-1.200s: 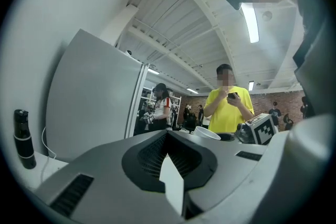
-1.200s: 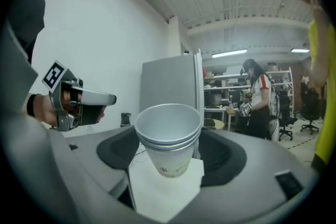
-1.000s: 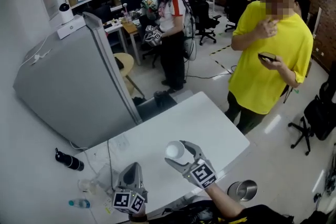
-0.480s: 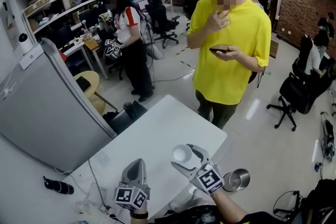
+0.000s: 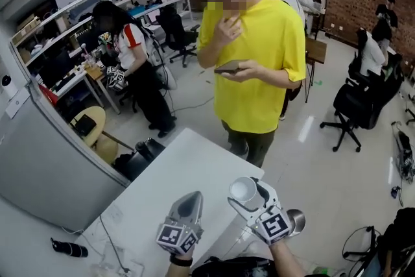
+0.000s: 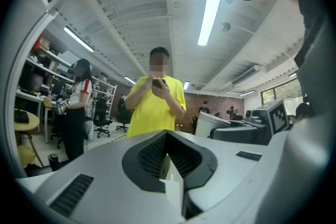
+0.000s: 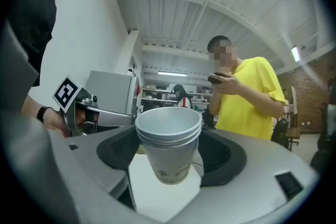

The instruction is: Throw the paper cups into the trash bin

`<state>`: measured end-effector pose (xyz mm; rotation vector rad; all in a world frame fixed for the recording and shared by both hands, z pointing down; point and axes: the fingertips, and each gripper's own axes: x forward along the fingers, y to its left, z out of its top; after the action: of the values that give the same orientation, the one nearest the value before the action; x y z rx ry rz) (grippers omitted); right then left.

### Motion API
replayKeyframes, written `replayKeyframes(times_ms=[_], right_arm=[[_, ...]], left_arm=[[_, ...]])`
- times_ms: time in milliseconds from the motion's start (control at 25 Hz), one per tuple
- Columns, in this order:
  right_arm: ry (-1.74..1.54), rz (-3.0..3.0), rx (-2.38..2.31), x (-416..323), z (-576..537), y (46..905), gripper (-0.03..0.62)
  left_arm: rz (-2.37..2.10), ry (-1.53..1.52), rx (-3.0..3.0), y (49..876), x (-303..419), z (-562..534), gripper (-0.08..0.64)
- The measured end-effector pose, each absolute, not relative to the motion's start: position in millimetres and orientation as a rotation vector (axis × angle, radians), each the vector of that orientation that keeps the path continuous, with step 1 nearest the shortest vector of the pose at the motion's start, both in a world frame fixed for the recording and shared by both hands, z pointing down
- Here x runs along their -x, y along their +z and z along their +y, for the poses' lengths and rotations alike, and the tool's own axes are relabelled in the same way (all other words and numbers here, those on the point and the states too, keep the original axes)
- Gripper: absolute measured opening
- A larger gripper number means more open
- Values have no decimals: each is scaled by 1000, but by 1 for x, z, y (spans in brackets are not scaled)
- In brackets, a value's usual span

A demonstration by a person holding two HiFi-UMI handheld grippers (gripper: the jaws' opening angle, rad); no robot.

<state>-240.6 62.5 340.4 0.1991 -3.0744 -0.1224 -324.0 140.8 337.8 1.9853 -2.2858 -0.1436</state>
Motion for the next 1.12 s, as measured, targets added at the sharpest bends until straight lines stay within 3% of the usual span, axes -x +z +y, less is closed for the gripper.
replayKeyframes(times_ms=[720,1120], right_arm=[[-46,-2991,-746,44,-101,346,359],[-15,-2873,-1049,-2,-161,356,357]], left_arm=[[-1836,-39,-2361,342,137,-67,0],[-1575,-14,-2527,352,95,-150,0]])
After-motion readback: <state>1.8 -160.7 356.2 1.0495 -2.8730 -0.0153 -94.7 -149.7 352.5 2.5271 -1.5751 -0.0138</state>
